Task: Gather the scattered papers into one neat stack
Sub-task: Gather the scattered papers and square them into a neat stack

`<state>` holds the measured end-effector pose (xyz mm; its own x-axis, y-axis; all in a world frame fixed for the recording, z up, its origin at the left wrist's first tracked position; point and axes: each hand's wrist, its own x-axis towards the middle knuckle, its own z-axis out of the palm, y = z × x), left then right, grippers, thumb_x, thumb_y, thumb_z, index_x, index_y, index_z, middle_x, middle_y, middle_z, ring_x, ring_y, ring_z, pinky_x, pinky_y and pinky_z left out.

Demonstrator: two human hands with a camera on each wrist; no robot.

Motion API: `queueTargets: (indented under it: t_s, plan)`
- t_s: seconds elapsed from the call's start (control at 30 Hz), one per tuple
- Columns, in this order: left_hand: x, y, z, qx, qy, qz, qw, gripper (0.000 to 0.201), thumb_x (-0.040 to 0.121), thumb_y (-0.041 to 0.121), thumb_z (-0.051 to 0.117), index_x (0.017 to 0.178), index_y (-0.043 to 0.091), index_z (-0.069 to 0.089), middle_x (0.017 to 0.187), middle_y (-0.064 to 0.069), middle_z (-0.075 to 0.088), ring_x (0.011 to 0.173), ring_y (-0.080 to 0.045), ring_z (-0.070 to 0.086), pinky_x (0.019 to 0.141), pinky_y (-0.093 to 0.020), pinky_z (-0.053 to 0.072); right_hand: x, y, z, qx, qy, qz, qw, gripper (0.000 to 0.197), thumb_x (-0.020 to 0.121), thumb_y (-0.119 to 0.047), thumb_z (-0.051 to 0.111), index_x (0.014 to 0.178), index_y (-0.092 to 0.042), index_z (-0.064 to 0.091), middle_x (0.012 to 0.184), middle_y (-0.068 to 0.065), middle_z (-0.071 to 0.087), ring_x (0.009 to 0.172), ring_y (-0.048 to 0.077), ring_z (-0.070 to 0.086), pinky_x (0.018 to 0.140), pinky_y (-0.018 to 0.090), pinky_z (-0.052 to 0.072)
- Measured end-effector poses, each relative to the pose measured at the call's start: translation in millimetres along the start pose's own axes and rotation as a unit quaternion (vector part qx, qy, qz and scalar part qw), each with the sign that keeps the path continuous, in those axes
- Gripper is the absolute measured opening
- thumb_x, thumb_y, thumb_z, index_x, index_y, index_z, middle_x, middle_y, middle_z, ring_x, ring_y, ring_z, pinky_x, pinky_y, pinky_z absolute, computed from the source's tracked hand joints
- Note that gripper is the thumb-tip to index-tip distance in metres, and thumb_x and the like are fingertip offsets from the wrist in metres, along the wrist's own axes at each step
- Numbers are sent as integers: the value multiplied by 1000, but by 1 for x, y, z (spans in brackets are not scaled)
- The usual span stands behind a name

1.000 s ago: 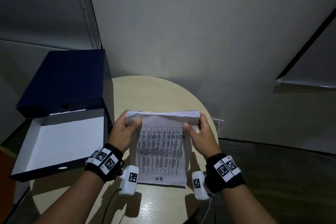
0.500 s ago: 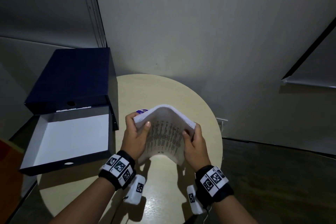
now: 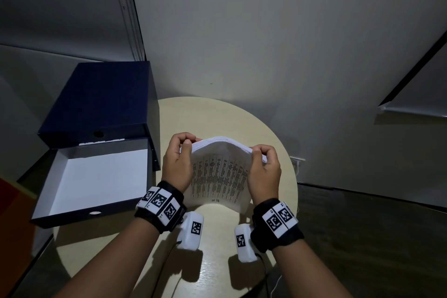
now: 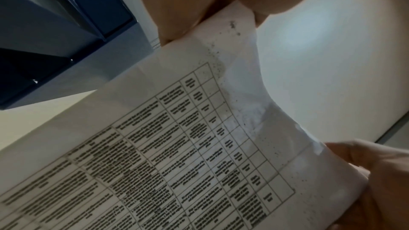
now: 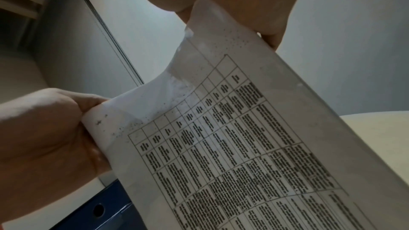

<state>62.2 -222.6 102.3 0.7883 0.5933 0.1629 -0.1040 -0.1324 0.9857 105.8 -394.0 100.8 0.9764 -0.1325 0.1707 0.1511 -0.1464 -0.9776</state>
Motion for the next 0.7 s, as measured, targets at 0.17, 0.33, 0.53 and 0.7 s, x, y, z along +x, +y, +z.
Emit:
queueTargets:
  t_s: [0.17,0.33,0.53,0.7]
  plan:
    - [-7,-11,-17,-52,-85,16,995,54,78,39,66,123,20,44,117,2,60,104,-4,60,88,-26,52,-4,14,-13,34,-76,-19,996,36,93,-18,65,125,-19,48,112,-14,63,105,-5,60,93,19,49]
    - [-13,-56,-34,108,-144,-77,981,38,92,14,62,126,28,53,118,14,65,116,-9,59,104,-40,46,-15,45,-25,-43,-144,50,987,41,96,-6,60,121,-32,40,104,-14,61,87,-19,60,73,5,48]
    - [-16,-57,-36,93,-139,-97,981,36,94,25,59,129,28,51,122,13,65,118,-8,58,103,-38,46,-11,32,-15,-76,-104,-1,992,17,100,-17,53,117,-16,50,90,7,68,80,10,67,72,43,56]
    - [-30,-53,-55,121,-178,-109,970,39,94,15,58,118,43,47,112,15,63,107,-2,60,89,-26,50,29,-14,-13,-11,-62,-5,998,29,96,-31,58,118,-13,58,104,3,72,93,15,71,85,46,59]
